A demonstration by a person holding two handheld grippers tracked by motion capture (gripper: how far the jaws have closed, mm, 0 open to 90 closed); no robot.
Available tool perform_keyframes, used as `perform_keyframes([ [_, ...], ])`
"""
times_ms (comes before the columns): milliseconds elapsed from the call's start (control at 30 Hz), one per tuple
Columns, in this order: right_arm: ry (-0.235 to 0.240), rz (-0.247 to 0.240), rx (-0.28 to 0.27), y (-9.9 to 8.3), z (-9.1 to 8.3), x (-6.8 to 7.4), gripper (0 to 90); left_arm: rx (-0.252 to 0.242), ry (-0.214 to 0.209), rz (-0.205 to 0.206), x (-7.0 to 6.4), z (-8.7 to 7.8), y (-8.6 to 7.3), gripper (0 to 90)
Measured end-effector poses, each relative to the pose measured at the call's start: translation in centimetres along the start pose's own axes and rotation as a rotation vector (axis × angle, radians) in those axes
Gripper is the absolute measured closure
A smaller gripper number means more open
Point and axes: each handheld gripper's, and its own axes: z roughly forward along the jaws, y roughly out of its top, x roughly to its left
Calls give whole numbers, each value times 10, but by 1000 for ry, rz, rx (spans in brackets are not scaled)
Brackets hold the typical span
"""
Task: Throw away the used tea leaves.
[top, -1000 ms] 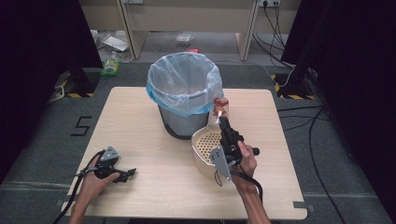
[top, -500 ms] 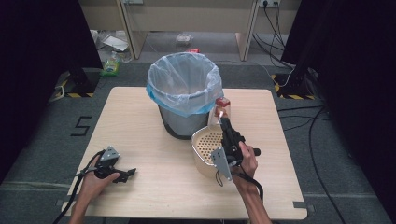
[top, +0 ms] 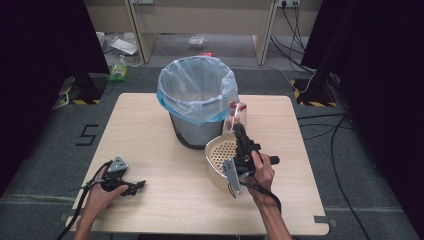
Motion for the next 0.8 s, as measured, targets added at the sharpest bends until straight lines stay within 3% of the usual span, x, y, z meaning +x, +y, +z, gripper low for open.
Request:
perform_keyframes([
  [100, -28, 44, -17, 1, -4, -1, 882, 0, 0, -1, 0, 0, 0, 0],
  [133, -11, 7, -8, 1, -3, 1, 882, -1, 0, -3, 0, 0, 0, 0],
  [200, -4, 26, 8, -2, -3, 4, 881, 0, 0, -1, 0, 0, 0, 0],
  [333, 21, 13, 14, -3, -2, 6, 881, 0, 1, -2, 0, 0, 0, 0],
  [433, -7, 9, -1, 0, -3, -1, 881, 0, 1, -1, 0, 0, 0, 0],
  [533, -4, -6, 1, -2, -6, -1, 881, -1, 0, -2, 0, 0, 0, 0],
  [567, -17, 28, -11, -1, -9, -4, 881, -1, 1, 0, 0, 0, 0, 0],
  [667, 12, 28, 6, -2, -7, -6, 881, -1, 0, -2, 0, 0, 0, 0],
  [700, -5, 100, 9, -5, -9, -11, 881, -1, 0, -2, 0, 0, 0, 0],
  [733, 4, 91, 27, -7, -8, -11, 881, -1, 0, -2, 0, 1, 0, 0],
  [767, 11, 51, 32, -8, -7, -10, 881, -1, 1, 0, 0, 0, 0, 0],
  [800, 11, 51, 32, -8, -7, -10, 881, -1, 1, 0, 0, 0, 0, 0],
])
